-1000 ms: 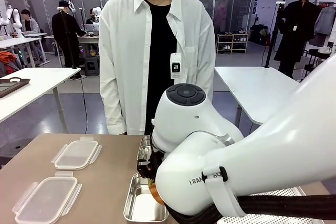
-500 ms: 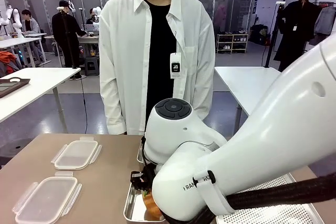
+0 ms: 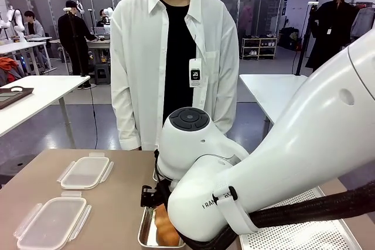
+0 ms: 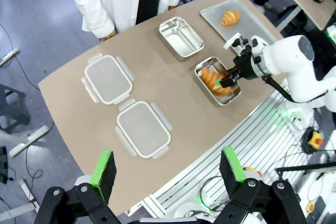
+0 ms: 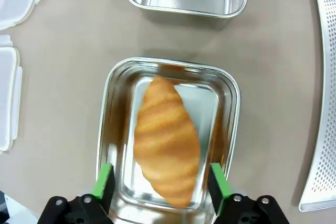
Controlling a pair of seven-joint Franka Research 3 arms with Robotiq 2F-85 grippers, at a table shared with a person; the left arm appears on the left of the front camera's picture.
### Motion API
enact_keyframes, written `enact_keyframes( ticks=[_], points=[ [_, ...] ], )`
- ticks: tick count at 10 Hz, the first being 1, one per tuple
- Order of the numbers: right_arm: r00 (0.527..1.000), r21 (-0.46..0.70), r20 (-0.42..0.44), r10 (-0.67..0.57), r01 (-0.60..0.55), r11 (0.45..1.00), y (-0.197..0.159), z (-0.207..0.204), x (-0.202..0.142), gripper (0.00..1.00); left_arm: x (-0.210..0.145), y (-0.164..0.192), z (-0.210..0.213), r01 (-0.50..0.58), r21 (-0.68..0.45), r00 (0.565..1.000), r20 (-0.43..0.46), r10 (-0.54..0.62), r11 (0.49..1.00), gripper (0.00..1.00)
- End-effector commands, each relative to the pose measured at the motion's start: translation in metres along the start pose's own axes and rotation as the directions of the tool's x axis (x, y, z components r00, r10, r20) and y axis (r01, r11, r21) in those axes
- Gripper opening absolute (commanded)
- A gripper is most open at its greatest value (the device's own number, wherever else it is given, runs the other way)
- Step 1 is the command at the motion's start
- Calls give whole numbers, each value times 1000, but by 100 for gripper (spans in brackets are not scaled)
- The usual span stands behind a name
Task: Place the bread into the airtight container.
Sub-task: Pick up a Butter Roll and place it into an empty Airtight Container.
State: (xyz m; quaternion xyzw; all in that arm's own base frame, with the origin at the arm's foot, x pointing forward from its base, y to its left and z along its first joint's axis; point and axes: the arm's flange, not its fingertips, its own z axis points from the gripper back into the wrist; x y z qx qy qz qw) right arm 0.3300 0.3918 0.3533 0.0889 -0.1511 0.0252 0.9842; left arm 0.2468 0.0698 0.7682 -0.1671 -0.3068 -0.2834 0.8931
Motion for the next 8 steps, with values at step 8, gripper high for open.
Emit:
enact_keyframes(
  ticks=[8],
  points=[
    [1000, 0, 0, 0, 0, 1000, 0, 0, 0, 98, 2, 0, 2, 17, 1, 1000, -4, -17, 1000, 100]
  ],
)
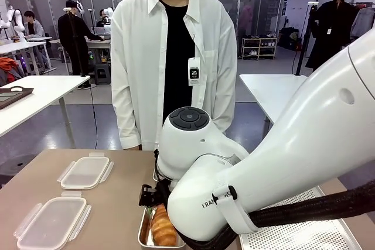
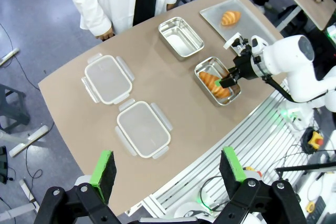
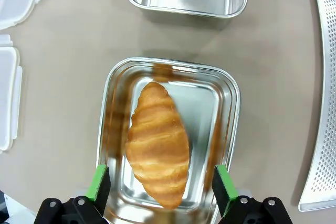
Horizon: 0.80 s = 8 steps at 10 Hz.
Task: Place the bread into the airtight container.
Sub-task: Pick up a Butter Roll and place it into an empty Airtight Container.
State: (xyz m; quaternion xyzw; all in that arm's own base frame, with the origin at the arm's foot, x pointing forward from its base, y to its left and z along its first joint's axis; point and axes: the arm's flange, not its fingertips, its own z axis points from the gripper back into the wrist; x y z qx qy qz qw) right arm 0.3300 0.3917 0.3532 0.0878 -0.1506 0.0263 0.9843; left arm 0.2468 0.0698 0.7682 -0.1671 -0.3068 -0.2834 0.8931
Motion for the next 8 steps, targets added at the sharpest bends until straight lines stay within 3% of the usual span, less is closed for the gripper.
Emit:
enact_keyframes(
  ticks=[1, 8],
  points=[
    [1000, 2, 1, -2, 2, 1000, 0, 0, 0, 98, 2, 0, 2, 17, 1, 1000, -4, -17, 1000, 100],
    [1000, 2, 1, -2, 2, 1000, 0, 0, 0, 98, 2, 0, 2, 17, 1, 1000, -4, -17, 1000, 100]
  ],
)
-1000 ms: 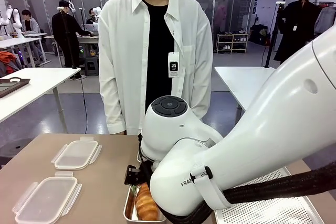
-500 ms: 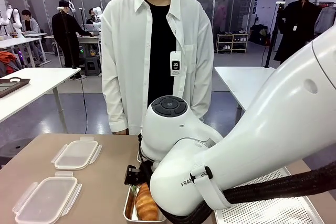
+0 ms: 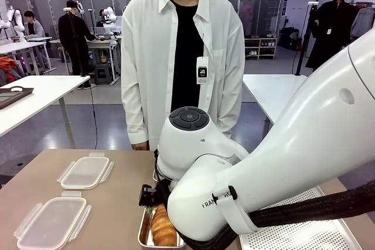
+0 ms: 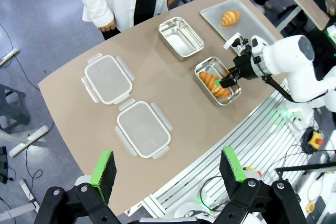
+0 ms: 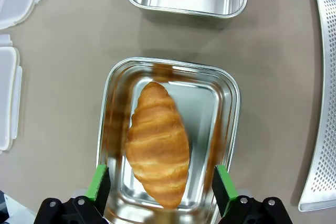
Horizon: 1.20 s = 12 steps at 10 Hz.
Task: Place the bread into the airtight container.
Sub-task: Pick up a Butter Roll and place it into an empty Airtight Container.
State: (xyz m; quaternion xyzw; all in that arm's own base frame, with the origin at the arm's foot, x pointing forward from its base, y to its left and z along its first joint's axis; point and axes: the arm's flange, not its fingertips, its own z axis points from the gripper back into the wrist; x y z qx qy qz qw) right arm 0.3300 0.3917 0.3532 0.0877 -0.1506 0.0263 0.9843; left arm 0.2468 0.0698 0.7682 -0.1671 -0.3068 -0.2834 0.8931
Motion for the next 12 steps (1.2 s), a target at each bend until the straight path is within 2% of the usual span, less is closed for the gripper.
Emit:
enact_keyframes(
  ticks=[1, 4, 7, 9, 10, 12],
  points=[
    [1000, 0, 0, 0, 0, 1000, 0, 0, 0, 98, 2, 0, 2, 17, 1, 1000, -4, -17, 1000, 100],
    [995, 49, -71, 68, -65, 997, -23, 79, 31, 99, 2, 0, 2, 17, 1, 1000, -4, -17, 1000, 100],
    [978, 124, -65, 199, -190, 974, -68, 169, 39, 99, 2, 0, 2, 17, 1, 1000, -4, -17, 1000, 100],
    [962, 106, 9, 274, -273, 956, -107, 230, 38, 99, 2, 0, 2, 17, 1, 1000, -4, -17, 1000, 100],
    [960, 67, 46, 275, -277, 958, -136, 256, 45, 99, 2, 0, 2, 17, 1, 1000, -4, -17, 1000, 100],
    [934, 58, 111, 340, -348, 936, -194, 285, 58, 99, 2, 0, 2, 17, 1, 1000, -4, -17, 1000, 100]
  ],
)
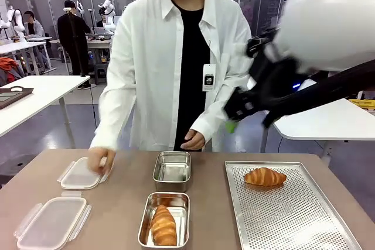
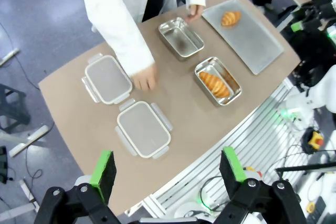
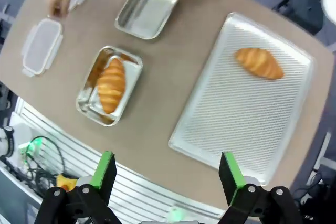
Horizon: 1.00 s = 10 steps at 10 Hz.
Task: Place the bread into the airtight container.
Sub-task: Pick up a Butter Roll and place it into an empty Airtight Container.
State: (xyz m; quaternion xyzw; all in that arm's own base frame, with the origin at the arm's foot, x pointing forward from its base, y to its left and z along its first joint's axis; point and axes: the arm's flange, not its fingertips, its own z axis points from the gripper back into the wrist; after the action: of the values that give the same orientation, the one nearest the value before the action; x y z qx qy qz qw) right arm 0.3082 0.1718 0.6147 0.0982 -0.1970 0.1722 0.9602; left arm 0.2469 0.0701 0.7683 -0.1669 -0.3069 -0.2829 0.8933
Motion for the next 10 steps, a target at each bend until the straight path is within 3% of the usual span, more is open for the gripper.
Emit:
enact_keyframes(
  ticks=[1, 2, 4, 5, 6, 10],
  points=[
    [994, 59, 87, 64, -69, 996, -43, 20, -10, 99, 2, 0, 2, 17, 1, 1000, -4, -17, 1000, 100],
    [986, 72, 136, 100, -110, 991, -54, 55, -24, 99, 2, 0, 2, 17, 1, 1000, -4, -17, 1000, 100],
    [983, -33, 103, 150, -147, 989, -84, 68, -29, 99, 2, 0, 2, 17, 1, 1000, -4, -17, 1000, 100],
    [962, -16, 109, 252, -252, 968, -106, 54, -24, 99, 2, 0, 2, 17, 1, 1000, -4, -17, 1000, 100],
    [960, -3, 133, 248, -250, 968, -125, 35, -17, 99, 2, 0, 2, 17, 1, 1000, -4, -17, 1000, 100],
    [975, 70, 60, 213, -217, 974, -172, -82, 17, 99, 2, 0, 2, 17, 1, 1000, -4, -17, 1000, 100]
  ],
)
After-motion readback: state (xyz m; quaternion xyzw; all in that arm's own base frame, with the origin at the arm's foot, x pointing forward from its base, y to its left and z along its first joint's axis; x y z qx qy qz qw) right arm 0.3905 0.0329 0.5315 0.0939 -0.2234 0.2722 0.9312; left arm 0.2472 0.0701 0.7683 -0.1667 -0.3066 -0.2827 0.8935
